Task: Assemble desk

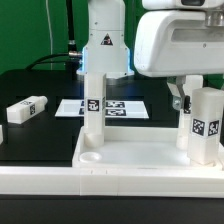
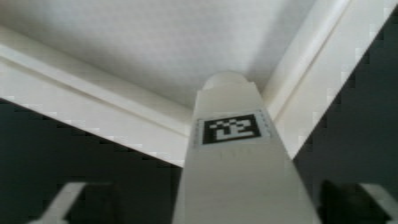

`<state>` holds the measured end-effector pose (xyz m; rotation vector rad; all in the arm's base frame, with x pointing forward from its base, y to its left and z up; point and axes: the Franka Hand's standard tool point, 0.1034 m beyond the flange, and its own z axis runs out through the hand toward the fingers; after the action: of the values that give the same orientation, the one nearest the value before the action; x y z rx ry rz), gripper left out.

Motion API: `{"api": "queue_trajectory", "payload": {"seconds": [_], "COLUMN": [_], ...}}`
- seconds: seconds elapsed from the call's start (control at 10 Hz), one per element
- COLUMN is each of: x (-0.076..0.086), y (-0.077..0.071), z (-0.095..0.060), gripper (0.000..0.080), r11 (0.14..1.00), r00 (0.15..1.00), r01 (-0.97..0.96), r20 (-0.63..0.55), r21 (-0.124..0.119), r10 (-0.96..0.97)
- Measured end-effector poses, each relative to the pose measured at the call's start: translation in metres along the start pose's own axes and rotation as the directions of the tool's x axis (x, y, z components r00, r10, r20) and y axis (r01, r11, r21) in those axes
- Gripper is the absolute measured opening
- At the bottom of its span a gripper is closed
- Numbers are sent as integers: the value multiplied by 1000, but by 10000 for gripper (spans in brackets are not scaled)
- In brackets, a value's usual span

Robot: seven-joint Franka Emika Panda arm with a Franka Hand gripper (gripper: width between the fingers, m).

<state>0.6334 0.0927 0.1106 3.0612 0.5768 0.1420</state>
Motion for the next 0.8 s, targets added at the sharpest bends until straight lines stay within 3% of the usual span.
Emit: {"api": "queue_trajectory", "payload": {"seconds": [0.2, 0.4, 0.8], "x": [0, 0, -1], "y": [0, 0, 6], "z": [0, 0, 0], "gripper": [291, 291, 291], "r11": [999, 998, 905], "r00": [999, 998, 905], "r01": [-34, -61, -426], "r20": [0, -1, -3], "r21": [1, 1, 1], "r10": [34, 61, 426]}}
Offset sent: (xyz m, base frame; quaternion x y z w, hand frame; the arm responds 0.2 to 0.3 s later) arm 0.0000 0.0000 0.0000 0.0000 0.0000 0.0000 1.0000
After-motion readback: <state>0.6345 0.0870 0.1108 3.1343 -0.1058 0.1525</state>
